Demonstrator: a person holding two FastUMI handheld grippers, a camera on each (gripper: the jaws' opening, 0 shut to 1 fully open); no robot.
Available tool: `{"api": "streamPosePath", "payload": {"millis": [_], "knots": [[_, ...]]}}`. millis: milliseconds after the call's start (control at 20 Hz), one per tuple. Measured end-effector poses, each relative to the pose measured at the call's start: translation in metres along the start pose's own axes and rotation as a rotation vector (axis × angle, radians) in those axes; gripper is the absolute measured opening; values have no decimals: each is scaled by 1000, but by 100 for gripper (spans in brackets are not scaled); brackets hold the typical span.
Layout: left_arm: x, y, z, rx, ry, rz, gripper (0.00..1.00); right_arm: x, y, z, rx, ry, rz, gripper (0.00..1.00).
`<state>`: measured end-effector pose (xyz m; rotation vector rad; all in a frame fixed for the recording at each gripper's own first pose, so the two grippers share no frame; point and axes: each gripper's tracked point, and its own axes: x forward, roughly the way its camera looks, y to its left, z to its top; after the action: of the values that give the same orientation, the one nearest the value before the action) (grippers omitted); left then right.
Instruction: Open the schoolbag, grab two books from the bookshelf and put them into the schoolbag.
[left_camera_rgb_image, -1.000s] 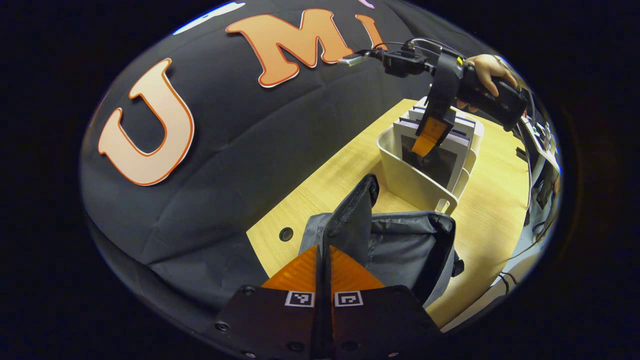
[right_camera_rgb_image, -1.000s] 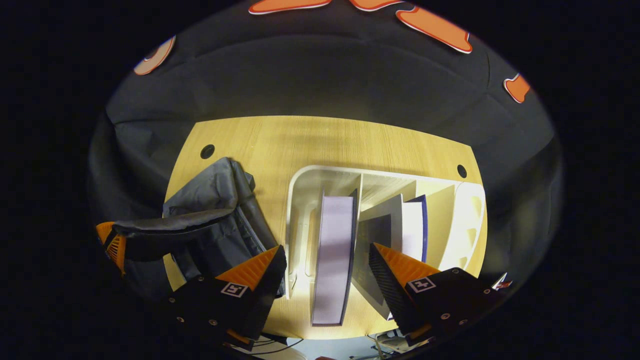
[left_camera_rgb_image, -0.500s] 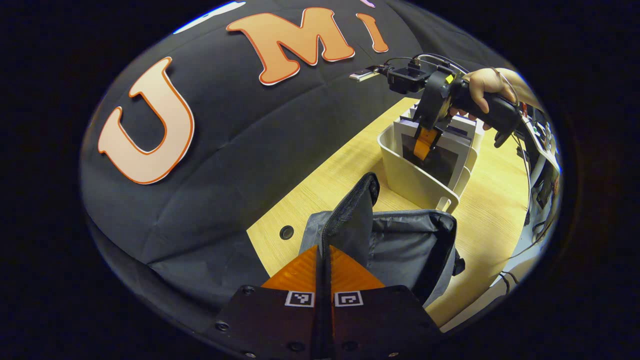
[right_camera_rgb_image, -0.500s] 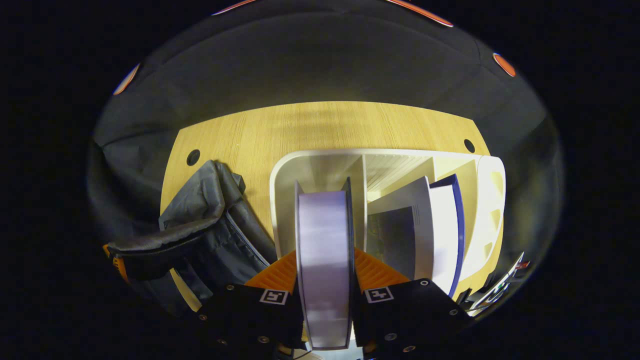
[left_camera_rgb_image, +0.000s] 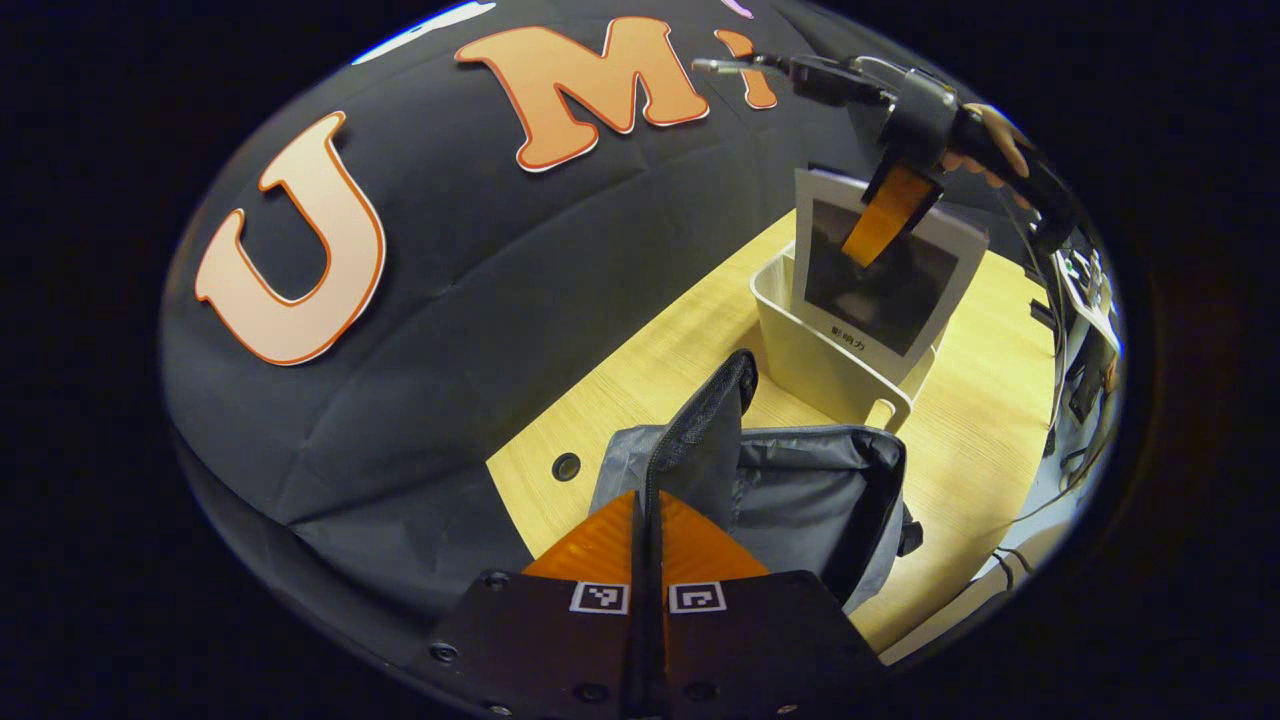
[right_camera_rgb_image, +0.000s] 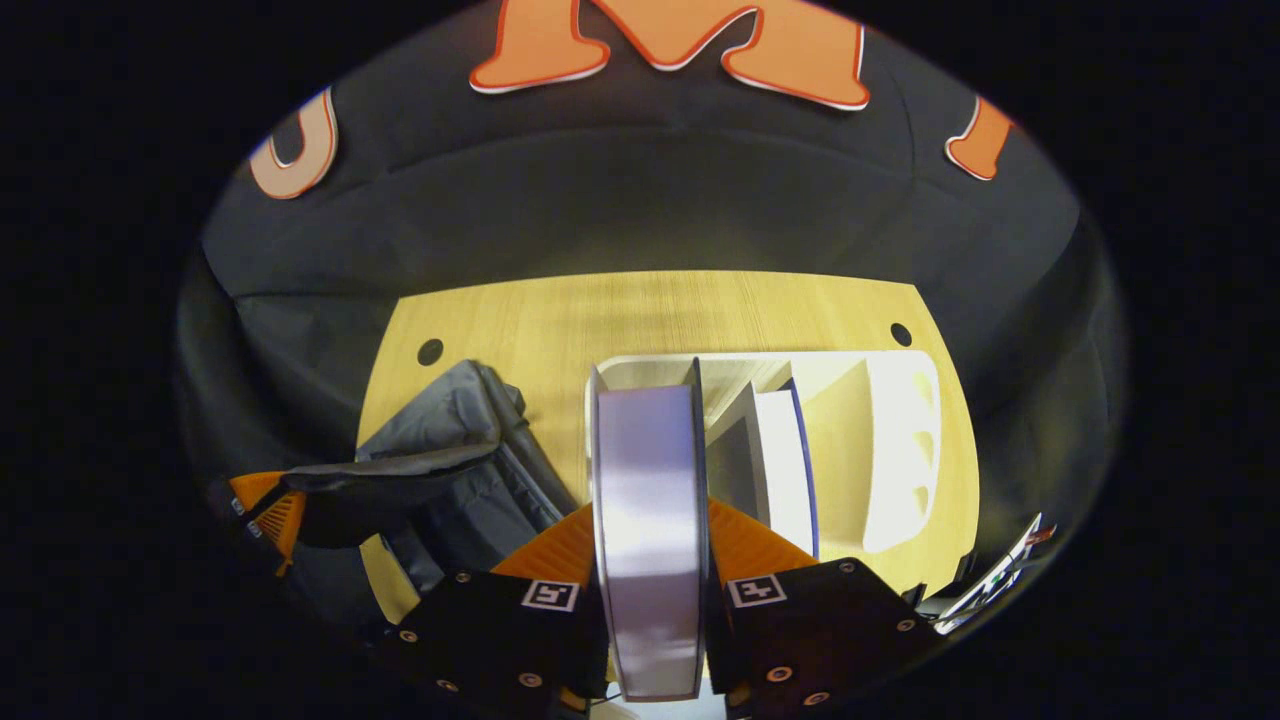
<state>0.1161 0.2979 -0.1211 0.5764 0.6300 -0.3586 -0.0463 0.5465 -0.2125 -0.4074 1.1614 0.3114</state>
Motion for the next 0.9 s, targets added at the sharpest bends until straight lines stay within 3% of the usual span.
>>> {"api": "streamPosePath", "payload": {"millis": [300,500,700,900], "knots": [[0,0,-4,21,-7,-10,1,-79,-9,5,124,-171,39,39],[0,7,-1,46,-5,4,0,-125,4,-16,183,-245,100,39],[-1,6,5,80,-9,-10,1,-134,33,-54,300,-276,214,39],[-1,7,9,110,-9,-17,0,-115,58,-97,465,-242,320,39]]}}
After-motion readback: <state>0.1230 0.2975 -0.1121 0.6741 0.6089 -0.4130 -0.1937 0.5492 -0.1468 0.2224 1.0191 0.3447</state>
